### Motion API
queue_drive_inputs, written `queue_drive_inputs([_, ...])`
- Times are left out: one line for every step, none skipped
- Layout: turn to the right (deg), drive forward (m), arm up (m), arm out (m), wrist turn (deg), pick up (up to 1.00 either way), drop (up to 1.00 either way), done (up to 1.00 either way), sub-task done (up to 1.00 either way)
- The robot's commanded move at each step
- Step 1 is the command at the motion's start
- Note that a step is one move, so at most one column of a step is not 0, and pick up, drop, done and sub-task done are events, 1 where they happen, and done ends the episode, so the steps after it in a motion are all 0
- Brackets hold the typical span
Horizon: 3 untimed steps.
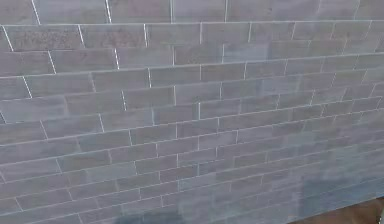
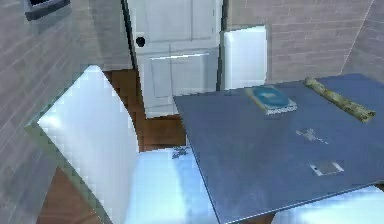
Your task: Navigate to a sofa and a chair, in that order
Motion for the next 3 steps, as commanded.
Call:
queue_drive_inputs([-45.0, 0.00, 0.00, 0.00, 0.0, 0.00, 0.00, 0.00, 0.00])
queue_drive_inputs([-30.0, 0.00, 0.00, 0.00, 0.0, 0.00, 0.00, 0.00, 0.00])
queue_drive_inputs([0.0, 0.20, 0.00, 0.00, 0.0, 0.00, 0.00, 0.00, 0.00])
